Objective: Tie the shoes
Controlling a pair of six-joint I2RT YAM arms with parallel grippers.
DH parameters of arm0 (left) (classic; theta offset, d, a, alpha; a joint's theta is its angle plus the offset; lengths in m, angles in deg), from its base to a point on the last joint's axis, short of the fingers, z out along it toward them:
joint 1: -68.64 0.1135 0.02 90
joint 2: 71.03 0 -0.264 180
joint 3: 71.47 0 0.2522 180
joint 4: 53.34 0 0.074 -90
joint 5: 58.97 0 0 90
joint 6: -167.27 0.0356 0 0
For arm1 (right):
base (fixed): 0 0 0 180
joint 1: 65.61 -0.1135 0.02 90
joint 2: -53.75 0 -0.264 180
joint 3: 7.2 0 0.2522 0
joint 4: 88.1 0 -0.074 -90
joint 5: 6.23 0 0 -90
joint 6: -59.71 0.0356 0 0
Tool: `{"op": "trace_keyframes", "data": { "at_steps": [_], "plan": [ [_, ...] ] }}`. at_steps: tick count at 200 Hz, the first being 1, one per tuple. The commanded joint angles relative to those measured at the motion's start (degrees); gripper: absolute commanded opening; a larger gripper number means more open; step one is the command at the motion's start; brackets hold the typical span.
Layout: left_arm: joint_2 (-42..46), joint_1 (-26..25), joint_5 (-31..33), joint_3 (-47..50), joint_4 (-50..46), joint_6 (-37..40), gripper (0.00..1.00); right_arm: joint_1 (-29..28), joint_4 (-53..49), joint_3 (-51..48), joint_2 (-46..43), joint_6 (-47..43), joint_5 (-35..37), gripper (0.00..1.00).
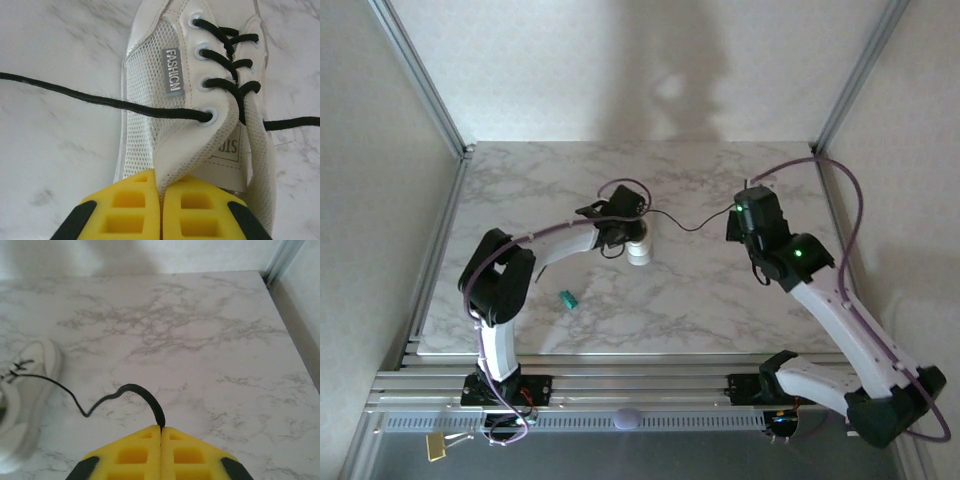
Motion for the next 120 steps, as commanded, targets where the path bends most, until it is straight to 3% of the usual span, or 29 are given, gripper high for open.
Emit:
{"op": "trace_keyframes", "data": {
  "at_steps": [1,67,93,120],
  "plan": [
    [0.94,-4.46,5.51,-0.93,1.29,-7.79,0.0,-0.06,-1.07,-1.32,-1.97,2.0,2.98,0.0],
    [-3.98,-10.3,4.7,-2.86,2.9,-11.36,0.0,0.01,-1.76,-3.42,-3.53,3.14,2.62,0.0],
    [-3.21,-10.4,1.67,-0.67,6.67,-11.5,0.33,0.0,-1.37,-3.72,-4.45,3.37,2.2,0.0],
    [-0.26,-10.4,1.53,0.85,8.95,-9.78,0.54,-0.03,-1.18,-3.62,-6.01,3.67,1.65,0.0]
  ]
}}
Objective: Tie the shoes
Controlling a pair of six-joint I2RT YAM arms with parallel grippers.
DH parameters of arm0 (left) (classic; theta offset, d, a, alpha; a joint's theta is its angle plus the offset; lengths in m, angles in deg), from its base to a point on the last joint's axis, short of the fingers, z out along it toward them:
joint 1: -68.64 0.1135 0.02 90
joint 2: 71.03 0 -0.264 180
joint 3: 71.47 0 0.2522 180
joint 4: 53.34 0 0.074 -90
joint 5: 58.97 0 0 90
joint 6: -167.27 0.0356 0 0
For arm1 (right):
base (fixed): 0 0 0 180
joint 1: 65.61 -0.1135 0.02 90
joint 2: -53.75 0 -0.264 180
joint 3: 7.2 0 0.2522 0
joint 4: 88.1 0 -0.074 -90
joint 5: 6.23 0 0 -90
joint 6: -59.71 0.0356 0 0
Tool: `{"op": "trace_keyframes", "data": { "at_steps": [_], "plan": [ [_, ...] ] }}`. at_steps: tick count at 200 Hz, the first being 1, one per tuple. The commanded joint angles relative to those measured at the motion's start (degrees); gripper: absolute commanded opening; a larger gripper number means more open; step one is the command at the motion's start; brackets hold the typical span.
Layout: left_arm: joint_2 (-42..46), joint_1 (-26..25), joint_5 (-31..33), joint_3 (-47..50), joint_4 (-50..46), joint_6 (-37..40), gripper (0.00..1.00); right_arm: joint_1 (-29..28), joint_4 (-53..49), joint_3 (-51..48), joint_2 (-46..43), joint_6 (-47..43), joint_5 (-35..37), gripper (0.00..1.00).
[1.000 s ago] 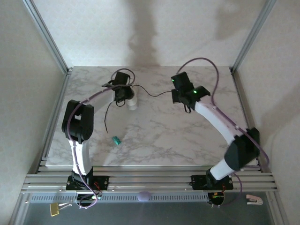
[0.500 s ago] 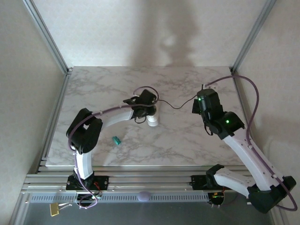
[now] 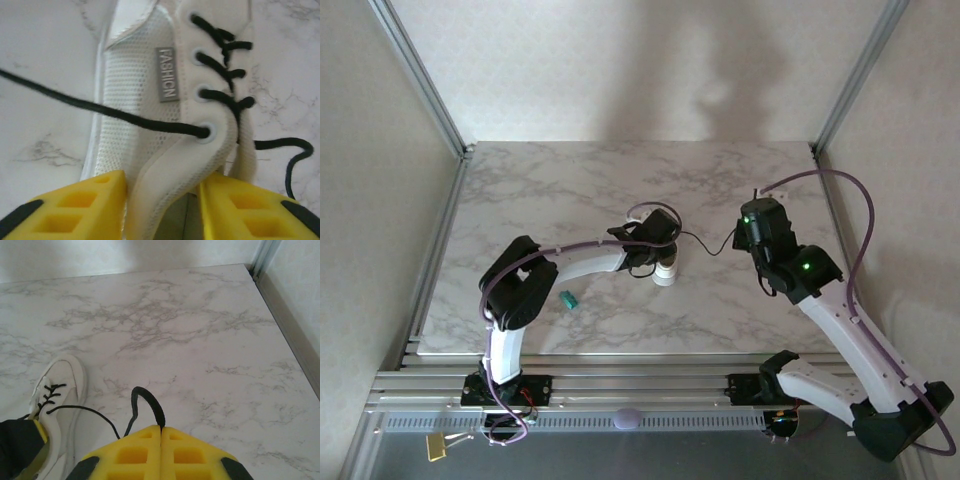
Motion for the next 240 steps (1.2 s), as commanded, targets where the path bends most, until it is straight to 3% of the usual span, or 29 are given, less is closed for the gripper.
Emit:
{"op": "trace_keyframes", "data": {
  "at_steps": [1,23,43,61,81,104,126,151,194,240],
  "plan": [
    [3.5,-0.31,-0.15,1.78,3.6,0.59,0.55,-0.05,0.21,-0.25,-2.31,1.31,0.31,0.0],
    [8.36,-0.22,2.75,2.84,3.09,4.06,0.71,-0.03,0.28,0.64,-3.94,0.82,-2.07,0.0],
    [14.24,-0.06,7.17,6.36,3.55,8.42,0.83,-0.03,2.57,1.51,-5.58,-1.36,-11.22,0.0],
    [19.67,0.68,10.0,11.4,5.64,12.95,0.87,0.01,6.33,1.72,-6.64,-3.15,-21.92,0.0],
    [25.34,2.81,8.64,18.19,9.62,17.28,0.9,-0.13,7.45,3.52,-4.39,-4.54,-31.69,0.0],
    [32.0,6.16,8.7,26.09,12.43,18.4,0.99,-0.94,9.34,4.49,-1.42,-4.95,-36.84,0.0],
    [35.82,11.9,6.56,30.67,11.15,17.33,1.0,-1.81,10.61,5.4,1.22,-4.64,-36.68,0.0],
    [38.55,15.14,9.16,32.53,6.78,17.37,0.99,-3.51,10.84,7.63,4.49,-4.68,-35.15,0.0],
    [37.05,17.01,14.27,30.9,-3.38,16.15,0.85,-6.14,10.58,10.09,9.02,-5.27,-34.65,0.0],
    [45.07,16.82,1.24,39.24,13.82,24.77,0.84,-9.45,9.4,14.01,15.28,-7.2,-36.31,0.0]
  ]
}}
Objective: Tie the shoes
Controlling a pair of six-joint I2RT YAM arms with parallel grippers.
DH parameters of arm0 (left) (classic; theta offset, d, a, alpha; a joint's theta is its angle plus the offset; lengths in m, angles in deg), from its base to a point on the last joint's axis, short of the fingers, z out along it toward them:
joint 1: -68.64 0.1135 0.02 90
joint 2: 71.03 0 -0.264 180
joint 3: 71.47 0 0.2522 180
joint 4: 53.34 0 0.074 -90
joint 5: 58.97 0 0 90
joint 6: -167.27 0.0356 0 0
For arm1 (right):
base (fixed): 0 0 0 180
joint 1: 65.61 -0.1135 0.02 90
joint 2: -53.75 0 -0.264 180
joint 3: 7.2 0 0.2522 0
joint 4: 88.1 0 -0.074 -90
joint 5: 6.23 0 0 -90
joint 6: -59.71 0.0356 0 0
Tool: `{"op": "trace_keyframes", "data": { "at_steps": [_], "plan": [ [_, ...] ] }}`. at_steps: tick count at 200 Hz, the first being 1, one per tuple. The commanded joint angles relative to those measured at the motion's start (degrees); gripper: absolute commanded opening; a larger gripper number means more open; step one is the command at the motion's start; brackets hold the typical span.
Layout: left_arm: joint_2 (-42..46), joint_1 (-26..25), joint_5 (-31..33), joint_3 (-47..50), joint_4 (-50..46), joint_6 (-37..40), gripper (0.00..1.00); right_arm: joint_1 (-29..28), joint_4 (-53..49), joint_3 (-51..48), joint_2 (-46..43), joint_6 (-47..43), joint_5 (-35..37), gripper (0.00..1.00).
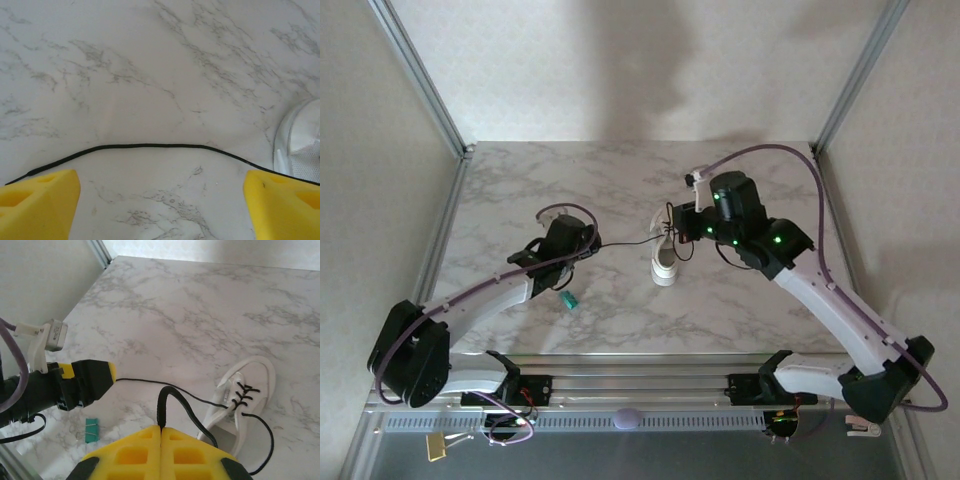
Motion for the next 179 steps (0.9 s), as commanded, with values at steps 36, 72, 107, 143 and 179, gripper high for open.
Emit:
{"op": "trace_keyframes", "data": {
  "at_steps": [36,72,107,143,179],
  "plan": [
    [14.75,0.05,-25.56,12.46,24.8,13.38,0.96,-1.51,3.99,2.23,4.42,1.22,-5.73,0.0],
    [15.01,-0.12,-25.36,12.61,24.64,13.81,0.99,-1.56,4.27,4.58,8.33,4.82,-9.14,0.0],
    [15.16,-1.04,-27.77,12.7,26.38,14.34,0.98,-1.52,6.09,6.41,12.85,6.94,-15.44,0.0],
    [16.78,-0.92,-17.45,13.01,22.41,13.11,0.9,-1.41,2.68,10.29,17.72,6.96,-14.3,0.0],
    [17.74,0.51,3.21,13.2,11.3,5.0,0.82,-1.41,1.39,15.02,24.35,6.54,-15.08,0.0]
  ]
}}
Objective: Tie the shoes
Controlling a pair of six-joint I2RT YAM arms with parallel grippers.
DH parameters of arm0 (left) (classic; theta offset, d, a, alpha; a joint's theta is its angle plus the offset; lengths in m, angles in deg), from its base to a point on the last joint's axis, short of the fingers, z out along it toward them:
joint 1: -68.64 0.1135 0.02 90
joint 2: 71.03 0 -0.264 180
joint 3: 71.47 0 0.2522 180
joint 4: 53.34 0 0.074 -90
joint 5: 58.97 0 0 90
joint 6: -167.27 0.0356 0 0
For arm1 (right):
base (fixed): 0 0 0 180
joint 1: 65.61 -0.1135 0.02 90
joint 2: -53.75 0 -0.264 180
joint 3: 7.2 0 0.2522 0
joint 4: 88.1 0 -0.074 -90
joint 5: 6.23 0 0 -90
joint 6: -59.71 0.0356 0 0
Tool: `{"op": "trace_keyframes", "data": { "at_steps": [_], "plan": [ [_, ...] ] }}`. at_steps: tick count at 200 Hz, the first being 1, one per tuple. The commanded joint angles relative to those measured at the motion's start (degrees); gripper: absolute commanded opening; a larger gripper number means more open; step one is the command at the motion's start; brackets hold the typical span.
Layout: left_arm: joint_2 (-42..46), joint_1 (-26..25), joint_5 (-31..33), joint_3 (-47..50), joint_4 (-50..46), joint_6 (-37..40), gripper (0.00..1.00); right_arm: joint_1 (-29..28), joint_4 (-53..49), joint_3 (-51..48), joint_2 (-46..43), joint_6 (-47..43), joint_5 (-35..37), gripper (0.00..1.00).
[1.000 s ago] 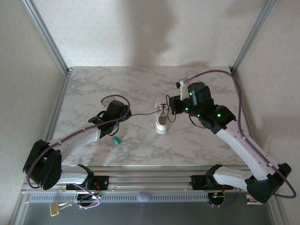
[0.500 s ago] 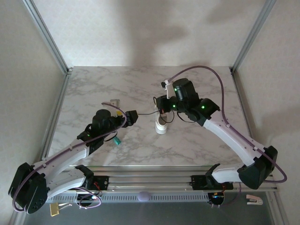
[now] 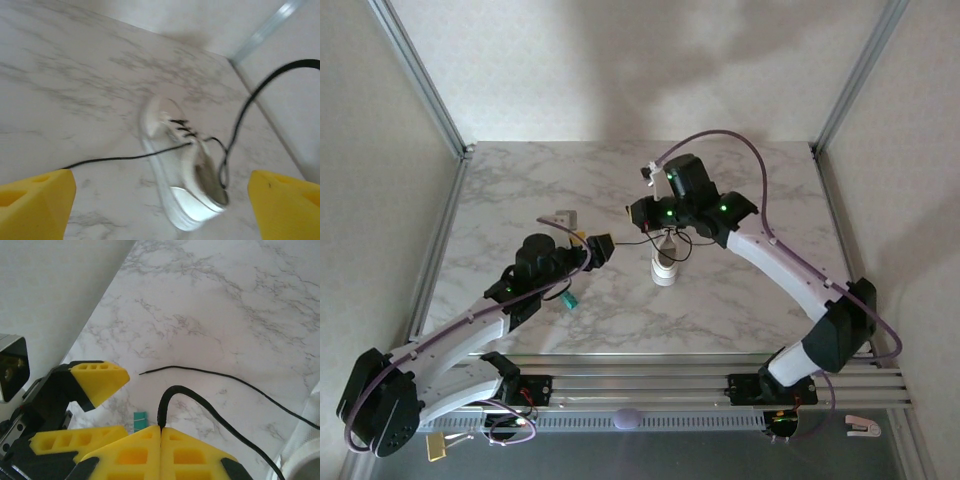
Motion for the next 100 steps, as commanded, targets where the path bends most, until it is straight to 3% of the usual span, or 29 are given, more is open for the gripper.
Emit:
{"op": "trace_keyframes", "data": {
  "at_steps": [1,39,100],
  "plan": [
    [1.3,1.07,16.2,1.02,-8.67,-5.82,0.82,-0.25,-1.75,3.86,3.64,0.24,-1.17,0.0],
    [2.8,2.18,18.46,2.2,-11.14,-8.92,0.82,-0.24,-5.38,13.45,14.44,-0.28,-0.22,0.0],
    [-3.2,4.15,19.48,-0.41,-16.63,-11.97,0.82,-0.25,-10.93,29.12,32.68,-1.3,3.8,0.0]
  ]
}}
